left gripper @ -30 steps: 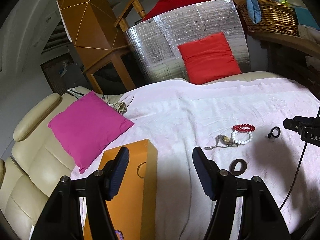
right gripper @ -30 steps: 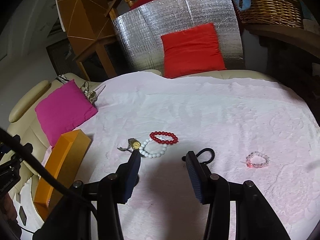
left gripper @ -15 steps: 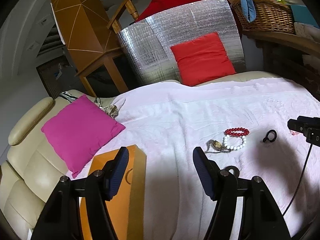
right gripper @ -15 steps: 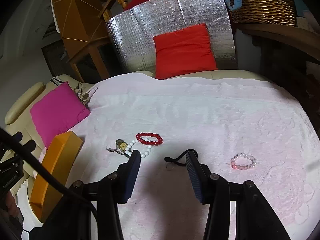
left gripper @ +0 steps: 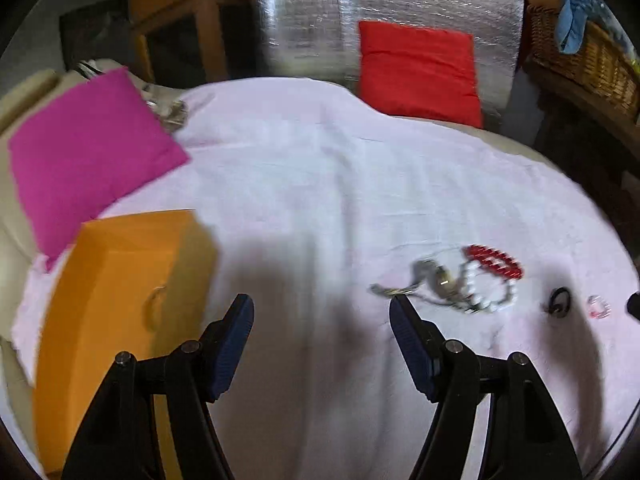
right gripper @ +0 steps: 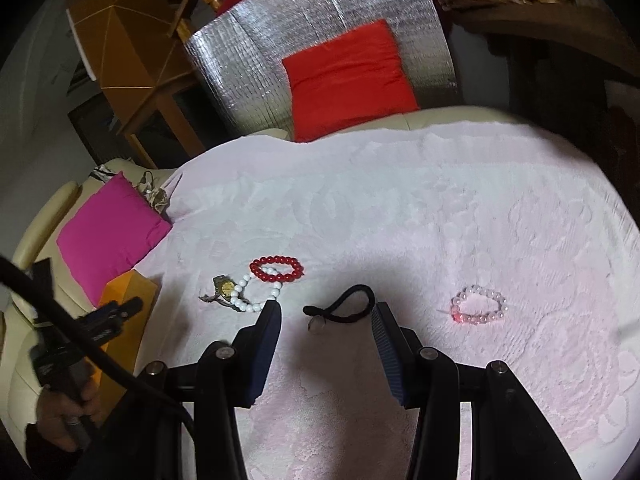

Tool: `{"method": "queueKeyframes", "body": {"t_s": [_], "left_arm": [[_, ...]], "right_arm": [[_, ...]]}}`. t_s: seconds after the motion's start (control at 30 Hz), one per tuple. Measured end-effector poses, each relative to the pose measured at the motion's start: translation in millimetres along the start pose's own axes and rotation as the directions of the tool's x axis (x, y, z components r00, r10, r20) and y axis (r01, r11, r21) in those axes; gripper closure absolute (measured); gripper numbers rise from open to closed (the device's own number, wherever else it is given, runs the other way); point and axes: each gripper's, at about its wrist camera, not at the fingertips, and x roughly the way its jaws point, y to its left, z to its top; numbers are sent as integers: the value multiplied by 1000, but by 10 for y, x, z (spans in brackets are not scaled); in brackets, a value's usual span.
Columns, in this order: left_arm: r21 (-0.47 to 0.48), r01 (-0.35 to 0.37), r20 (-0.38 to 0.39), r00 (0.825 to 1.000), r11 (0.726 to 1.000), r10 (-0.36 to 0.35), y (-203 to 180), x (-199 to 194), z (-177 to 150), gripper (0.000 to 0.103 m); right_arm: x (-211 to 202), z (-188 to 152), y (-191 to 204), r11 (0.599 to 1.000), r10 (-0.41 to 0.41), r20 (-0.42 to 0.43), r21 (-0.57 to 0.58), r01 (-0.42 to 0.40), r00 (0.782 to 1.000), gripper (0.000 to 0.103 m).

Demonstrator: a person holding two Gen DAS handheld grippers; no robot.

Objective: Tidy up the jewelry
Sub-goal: 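Close the left tool on the gold watch and lift it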

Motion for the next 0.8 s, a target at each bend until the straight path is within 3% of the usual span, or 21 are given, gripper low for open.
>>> {"method": "queueKeyframes", "body": {"t_s": [0.2,0.43,0.5,0.57,0.63,0.8], "left_arm": [[20,100,-54,994,995,-98,-277,329,141,32],[-13,211,-130,969,977,-211,-456,655,219,32],[-30,252,-147,956,967,-253,-491,719,235,39],[-47,282,-175,942,958,-286,-515,808,236,62],[-62,307,-195,930,950,-313,-544,871,218,73],[-25,337,-189,923,941,-336,-629,822,195,84]], "right_arm": [[11,5,-103,1000,-13,-12,25,14,1000,52],[-40,24,-322,997,-54,-5,61,54,999,52],[-47,24,-386,995,-70,-6,74,71,997,52],[-47,28,-434,993,-79,-9,84,80,997,52],[-56,27,-465,992,-87,-9,91,87,996,52],[-62,28,-510,990,-102,-11,97,103,995,52]]}}
